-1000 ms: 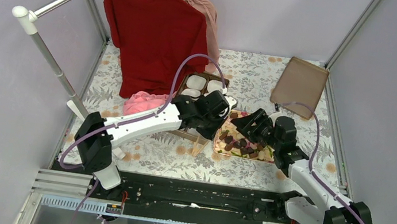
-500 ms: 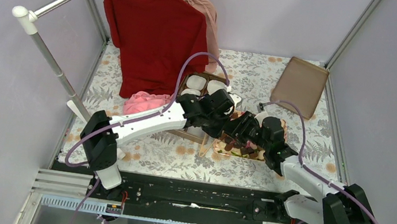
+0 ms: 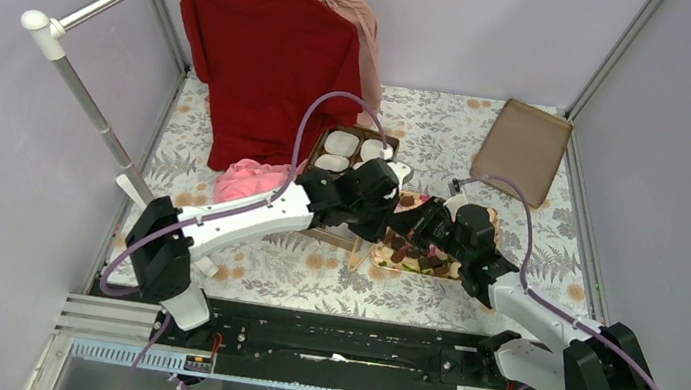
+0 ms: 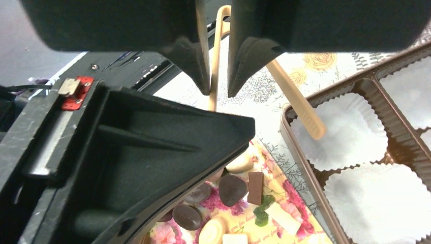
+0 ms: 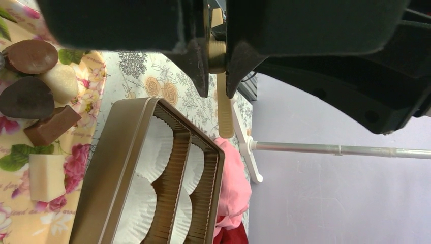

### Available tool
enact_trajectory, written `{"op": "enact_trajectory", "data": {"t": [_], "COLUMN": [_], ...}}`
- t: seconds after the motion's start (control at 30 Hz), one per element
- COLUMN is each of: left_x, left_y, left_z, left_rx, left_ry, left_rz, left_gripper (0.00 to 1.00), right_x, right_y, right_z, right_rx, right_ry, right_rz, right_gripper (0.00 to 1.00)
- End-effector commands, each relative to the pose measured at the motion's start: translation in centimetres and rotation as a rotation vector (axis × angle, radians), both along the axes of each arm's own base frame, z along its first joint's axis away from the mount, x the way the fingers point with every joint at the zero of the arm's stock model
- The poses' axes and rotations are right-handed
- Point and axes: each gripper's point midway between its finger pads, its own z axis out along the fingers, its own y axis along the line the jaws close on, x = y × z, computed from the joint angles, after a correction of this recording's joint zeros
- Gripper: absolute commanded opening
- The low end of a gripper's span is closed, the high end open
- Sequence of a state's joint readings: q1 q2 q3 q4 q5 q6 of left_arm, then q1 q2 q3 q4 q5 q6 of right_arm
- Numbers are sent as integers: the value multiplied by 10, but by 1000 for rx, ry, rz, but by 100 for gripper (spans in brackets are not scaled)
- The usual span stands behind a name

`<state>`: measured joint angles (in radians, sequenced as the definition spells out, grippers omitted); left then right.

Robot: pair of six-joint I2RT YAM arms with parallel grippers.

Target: Pack the chocolate

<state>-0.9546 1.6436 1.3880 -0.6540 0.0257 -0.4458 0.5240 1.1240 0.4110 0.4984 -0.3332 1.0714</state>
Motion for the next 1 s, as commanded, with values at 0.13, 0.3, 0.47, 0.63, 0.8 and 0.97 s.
{"op": "enact_trajectory", "data": {"t": [0.13, 0.3, 0.47, 0.63, 0.8, 0.97], "left_x": [11, 10, 7, 2, 0, -2], "left_y": [12, 20, 30, 34, 39, 33], "left_z": [27, 42, 47, 60, 58, 61], "left_rx": [-113, -189, -248, -379, -446, -490], "left_ry": [-148, -209, -247, -297, -344, -399], "left_rz": [93, 128, 162, 172, 183, 111], "left_gripper": [59, 77, 94, 99, 99, 99], "right_x": [6, 9, 10, 10, 10, 8], "right_y": [1, 0, -1, -5, -10, -14], "right_z": [30, 33, 35, 38, 43, 36], "right_rx": [58, 72, 106, 151, 173, 167], "right_ry": [-66, -60, -42, -16, 1, 77], "right_rz": [-38, -54, -81, -118, -154, -190], "right_gripper": [0, 0, 0, 0, 0, 0]}}
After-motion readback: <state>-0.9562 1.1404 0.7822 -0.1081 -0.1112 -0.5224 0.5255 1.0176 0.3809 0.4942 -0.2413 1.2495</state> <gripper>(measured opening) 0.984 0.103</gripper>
